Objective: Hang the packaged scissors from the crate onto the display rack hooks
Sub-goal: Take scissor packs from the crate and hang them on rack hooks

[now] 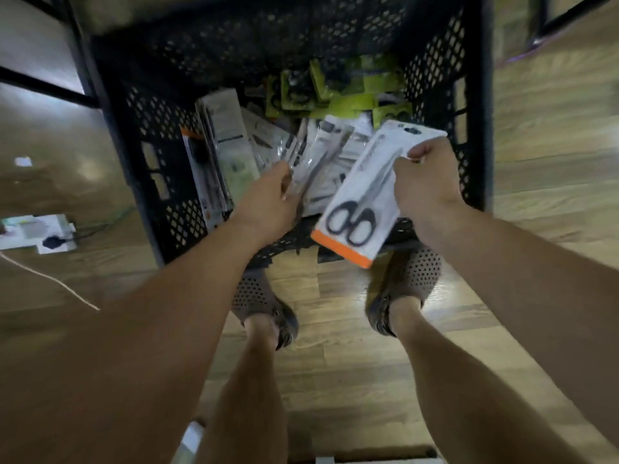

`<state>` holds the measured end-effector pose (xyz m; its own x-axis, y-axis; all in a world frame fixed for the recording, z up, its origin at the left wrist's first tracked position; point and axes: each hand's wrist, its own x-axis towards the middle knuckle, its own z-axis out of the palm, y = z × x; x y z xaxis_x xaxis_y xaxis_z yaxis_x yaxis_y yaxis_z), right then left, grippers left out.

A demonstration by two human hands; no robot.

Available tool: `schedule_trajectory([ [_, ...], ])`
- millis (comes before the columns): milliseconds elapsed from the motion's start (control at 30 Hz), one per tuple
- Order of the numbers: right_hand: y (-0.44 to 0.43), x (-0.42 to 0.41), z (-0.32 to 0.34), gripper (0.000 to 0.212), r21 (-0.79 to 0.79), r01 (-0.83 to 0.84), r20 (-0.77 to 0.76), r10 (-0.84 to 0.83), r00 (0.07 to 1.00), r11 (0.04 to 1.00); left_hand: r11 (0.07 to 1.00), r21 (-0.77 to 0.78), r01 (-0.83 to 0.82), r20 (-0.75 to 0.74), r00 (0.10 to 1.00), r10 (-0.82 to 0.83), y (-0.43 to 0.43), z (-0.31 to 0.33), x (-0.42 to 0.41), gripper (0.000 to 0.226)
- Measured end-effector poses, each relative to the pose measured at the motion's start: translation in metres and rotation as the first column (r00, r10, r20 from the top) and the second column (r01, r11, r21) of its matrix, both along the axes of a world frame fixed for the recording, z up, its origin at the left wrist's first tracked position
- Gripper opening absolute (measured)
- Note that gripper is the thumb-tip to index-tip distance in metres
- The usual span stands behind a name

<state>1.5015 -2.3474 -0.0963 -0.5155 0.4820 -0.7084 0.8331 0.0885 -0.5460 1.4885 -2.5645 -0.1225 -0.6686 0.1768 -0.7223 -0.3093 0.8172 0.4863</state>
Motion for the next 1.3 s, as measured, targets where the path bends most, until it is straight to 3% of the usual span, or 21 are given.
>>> schedule_trajectory([
  [100,0.008,0.002,0.095,0.018,0.025,0.015,-0.129,-0.012,0.992,1.0,0.943,0.126,-0.308,-0.008,0.95,0.312,0.006,0.094,-0.011,0.007],
  [200,0.01,-0.001,0.204,0.032,-0.028,0.033,-0.234,-0.039,0.971,0.999,0.712,0.254,-0.654,0.175,0.755,0.632,0.015,0.207,-0.026,0.023],
  [267,0.008,-0.011,0.289,0.04,-0.068,0.059,-0.298,-0.077,0.952,0.996,0.557,0.318,-0.767,0.337,0.64,0.69,0.019,0.293,-0.04,0.023],
  [367,-0.003,-0.017,0.42,0.04,-0.054,0.083,-0.394,-0.098,0.914,0.995,0.428,0.39,-0.815,0.482,0.577,0.66,0.018,0.426,-0.05,0.021],
  [433,-0.013,-0.025,0.498,0.041,-0.044,0.113,-0.467,-0.121,0.876,0.993,0.368,0.483,-0.795,0.55,0.602,0.579,0.012,0.51,-0.054,0.022],
  [667,-0.026,0.0,0.732,0.032,-0.176,-0.145,-0.677,-0.013,0.736,0.974,0.12,0.785,-0.607,0.483,0.723,0.494,-0.004,0.72,-0.005,0.039],
  [800,-0.038,0.042,0.823,0.021,-0.137,-0.215,-0.77,0.033,0.638,0.967,0.11,0.894,-0.434,0.328,0.802,0.499,-0.023,0.804,0.01,0.035],
  [933,-0.064,0.086,0.859,0.01,-0.192,-0.115,-0.832,-0.099,0.546,0.975,0.209,0.925,-0.316,0.11,0.753,0.649,-0.049,0.861,0.015,0.034],
  [1100,-0.068,0.126,0.882,0.012,-0.248,-0.005,-0.845,-0.214,0.489,0.969,0.381,0.913,-0.148,-0.132,0.776,0.617,-0.072,0.889,0.049,0.038],
  [1300,-0.041,0.124,0.906,0.011,-0.13,-0.028,-0.886,-0.104,0.451,0.991,0.468,0.883,-0.026,-0.298,0.739,0.604,-0.06,0.914,0.073,0.035],
])
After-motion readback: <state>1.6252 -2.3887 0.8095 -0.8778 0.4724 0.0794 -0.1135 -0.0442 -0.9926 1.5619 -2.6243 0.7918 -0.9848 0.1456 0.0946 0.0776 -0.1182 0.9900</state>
